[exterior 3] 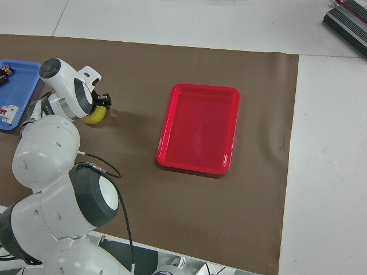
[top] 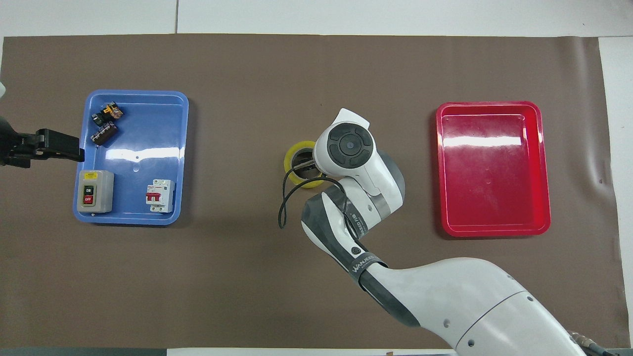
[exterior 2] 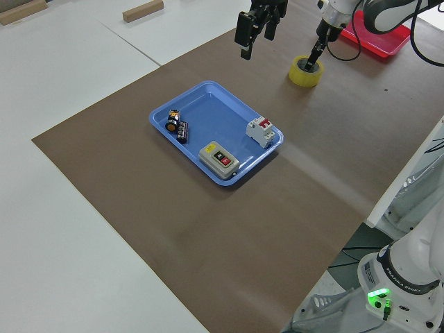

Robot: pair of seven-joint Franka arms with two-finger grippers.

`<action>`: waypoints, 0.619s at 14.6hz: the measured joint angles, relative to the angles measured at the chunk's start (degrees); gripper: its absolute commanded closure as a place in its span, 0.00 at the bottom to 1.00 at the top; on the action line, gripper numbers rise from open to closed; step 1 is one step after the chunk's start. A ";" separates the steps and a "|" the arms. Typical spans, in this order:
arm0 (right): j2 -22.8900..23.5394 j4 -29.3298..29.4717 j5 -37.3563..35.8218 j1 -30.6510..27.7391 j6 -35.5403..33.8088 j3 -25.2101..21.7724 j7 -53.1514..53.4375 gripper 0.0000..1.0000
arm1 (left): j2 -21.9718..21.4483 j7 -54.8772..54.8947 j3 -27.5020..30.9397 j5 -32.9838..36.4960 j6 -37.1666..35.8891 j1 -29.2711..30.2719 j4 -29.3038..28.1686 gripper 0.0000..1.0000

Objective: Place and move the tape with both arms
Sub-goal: 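Grasp the yellow tape with the right gripper, then carry the tape with the right gripper into the red tray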

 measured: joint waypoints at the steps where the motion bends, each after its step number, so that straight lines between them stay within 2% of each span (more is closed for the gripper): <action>1: 0.04 -0.33 0.00 0.04 0.42 0.02 0.00 0.62 | 0.00 0.06 0.00 0.00 0.00 0.00 0.00 0.00; 2: 0.07 -0.42 0.00 0.03 0.48 0.02 0.00 0.92 | 0.00 0.19 0.00 0.00 0.00 0.00 0.02 0.00; 3: 0.06 -0.40 0.00 0.00 0.48 0.00 0.00 1.00 | 0.00 0.34 0.00 0.00 0.00 0.00 0.12 0.00; 6: 0.05 -0.04 -0.01 -0.14 -0.10 -0.11 0.00 1.00 | 0.00 0.87 0.04 0.00 -0.26 0.10 1.32 0.00; 9: -0.10 4.10 -0.01 -1.74 -6.53 -0.21 0.00 1.00 | 0.00 1.76 0.36 0.01 -1.16 -0.20 2.14 0.00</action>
